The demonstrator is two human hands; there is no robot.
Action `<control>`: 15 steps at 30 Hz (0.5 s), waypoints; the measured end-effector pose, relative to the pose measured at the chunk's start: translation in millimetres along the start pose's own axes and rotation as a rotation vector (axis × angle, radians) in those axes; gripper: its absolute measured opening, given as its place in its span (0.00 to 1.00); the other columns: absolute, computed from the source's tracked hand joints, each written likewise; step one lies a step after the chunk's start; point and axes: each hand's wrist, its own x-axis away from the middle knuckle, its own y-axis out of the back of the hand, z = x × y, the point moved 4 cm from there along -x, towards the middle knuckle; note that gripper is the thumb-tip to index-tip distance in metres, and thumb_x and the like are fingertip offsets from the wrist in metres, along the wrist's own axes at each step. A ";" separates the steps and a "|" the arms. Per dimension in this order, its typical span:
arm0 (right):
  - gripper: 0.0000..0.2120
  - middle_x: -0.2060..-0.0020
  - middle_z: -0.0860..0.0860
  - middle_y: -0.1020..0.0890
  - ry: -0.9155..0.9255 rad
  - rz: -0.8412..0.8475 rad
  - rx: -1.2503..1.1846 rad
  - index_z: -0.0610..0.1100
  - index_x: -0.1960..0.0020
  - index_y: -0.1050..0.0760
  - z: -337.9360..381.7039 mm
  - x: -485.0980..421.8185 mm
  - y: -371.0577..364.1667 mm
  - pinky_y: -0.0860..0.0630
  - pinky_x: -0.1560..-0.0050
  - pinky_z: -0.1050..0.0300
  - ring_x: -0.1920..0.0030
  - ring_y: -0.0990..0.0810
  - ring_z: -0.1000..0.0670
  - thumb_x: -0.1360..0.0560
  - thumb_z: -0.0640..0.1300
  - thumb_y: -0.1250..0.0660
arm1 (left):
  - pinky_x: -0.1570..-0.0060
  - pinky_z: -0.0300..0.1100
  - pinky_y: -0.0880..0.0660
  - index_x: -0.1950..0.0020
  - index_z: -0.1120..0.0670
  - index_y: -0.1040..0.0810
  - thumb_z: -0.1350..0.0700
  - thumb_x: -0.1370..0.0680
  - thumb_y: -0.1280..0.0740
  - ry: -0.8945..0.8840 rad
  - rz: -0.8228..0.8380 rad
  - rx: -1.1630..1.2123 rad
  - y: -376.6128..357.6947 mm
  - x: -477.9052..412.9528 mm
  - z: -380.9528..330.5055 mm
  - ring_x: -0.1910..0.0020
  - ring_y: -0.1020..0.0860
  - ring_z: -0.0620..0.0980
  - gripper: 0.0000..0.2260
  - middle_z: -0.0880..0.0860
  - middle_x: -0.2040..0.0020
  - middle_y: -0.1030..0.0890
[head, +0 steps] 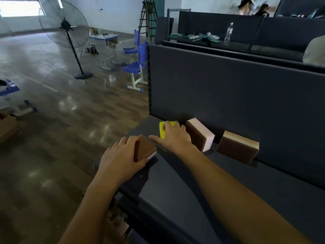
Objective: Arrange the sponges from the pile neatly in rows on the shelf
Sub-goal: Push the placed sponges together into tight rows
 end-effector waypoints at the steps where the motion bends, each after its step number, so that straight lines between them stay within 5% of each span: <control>1: 0.37 0.35 0.41 0.31 0.005 -0.017 -0.004 0.44 0.32 0.34 2.3 3.4 -0.2 0.29 0.41 0.43 0.36 0.31 0.37 0.29 0.70 0.35 | 0.45 0.46 0.28 0.28 0.43 0.39 0.35 0.28 0.34 0.005 0.009 0.004 1.6 0.9 1.3 0.39 0.26 0.50 0.32 0.48 0.34 0.29; 5: 0.28 0.38 0.42 0.29 0.067 -0.028 -0.060 0.42 0.36 0.34 -0.6 35.7 9.7 0.29 0.41 0.48 0.37 0.29 0.39 0.28 0.55 0.28 | 0.48 0.44 0.29 0.30 0.43 0.38 0.37 0.28 0.32 -0.008 0.001 0.023 10.6 10.5 -0.2 0.41 0.26 0.49 0.31 0.46 0.35 0.29; 9: 0.23 0.42 0.46 0.26 0.036 -0.205 -0.150 0.45 0.40 0.32 -36.6 100.0 47.0 0.29 0.45 0.52 0.42 0.27 0.44 0.30 0.52 0.29 | 0.47 0.44 0.28 0.28 0.44 0.36 0.39 0.29 0.30 -0.146 -0.038 0.038 17.7 17.8 -32.1 0.40 0.26 0.49 0.32 0.45 0.35 0.28; 15: 0.23 0.42 0.52 0.25 -0.259 -0.472 -0.140 0.48 0.41 0.29 -128.7 213.9 82.5 0.29 0.49 0.48 0.45 0.27 0.45 0.33 0.50 0.26 | 0.54 0.39 0.32 0.28 0.42 0.39 0.37 0.29 0.31 -0.491 0.058 0.024 -3.2 31.8 -141.1 0.42 0.25 0.46 0.32 0.42 0.35 0.29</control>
